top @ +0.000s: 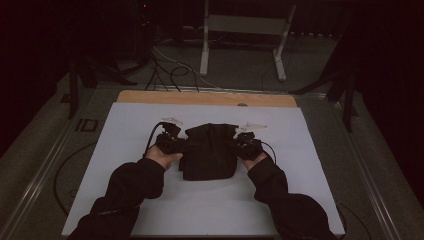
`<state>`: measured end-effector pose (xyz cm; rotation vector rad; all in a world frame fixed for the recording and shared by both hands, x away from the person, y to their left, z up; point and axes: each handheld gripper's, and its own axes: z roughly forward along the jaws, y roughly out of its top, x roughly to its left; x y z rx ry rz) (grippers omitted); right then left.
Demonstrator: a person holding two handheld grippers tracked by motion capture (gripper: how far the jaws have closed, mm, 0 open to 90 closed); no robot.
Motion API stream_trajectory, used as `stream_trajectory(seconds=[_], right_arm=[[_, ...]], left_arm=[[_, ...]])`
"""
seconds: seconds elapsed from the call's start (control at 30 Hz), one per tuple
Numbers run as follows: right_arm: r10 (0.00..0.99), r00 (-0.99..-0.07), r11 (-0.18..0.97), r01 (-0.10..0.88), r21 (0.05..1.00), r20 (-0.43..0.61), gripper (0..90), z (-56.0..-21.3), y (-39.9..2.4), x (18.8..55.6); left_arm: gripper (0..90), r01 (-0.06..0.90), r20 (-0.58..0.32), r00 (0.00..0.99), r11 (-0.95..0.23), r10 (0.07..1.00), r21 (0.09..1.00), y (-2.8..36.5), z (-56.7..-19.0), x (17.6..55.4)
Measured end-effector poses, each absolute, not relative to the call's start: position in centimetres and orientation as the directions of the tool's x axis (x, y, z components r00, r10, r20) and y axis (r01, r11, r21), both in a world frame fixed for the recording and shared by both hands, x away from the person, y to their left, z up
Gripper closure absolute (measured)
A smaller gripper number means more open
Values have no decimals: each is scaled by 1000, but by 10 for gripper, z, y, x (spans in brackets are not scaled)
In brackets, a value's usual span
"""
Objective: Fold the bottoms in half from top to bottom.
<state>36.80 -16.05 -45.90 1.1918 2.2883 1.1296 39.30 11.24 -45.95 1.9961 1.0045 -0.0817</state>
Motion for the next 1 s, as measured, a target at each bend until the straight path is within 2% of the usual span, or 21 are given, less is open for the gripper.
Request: stream_trajectory(seconds=[0.57, 1.0], right_arm=[[834, -550, 337, 572, 747, 44, 797, -483, -147, 402], [840, -542, 350, 596, 723, 40, 792, -499, -145, 414]], left_arm=[[739, 714, -406, 628, -286, 663, 639, 118, -488, 429], [729, 741, -406, 597, -282, 692, 609, 119, -499, 438]])
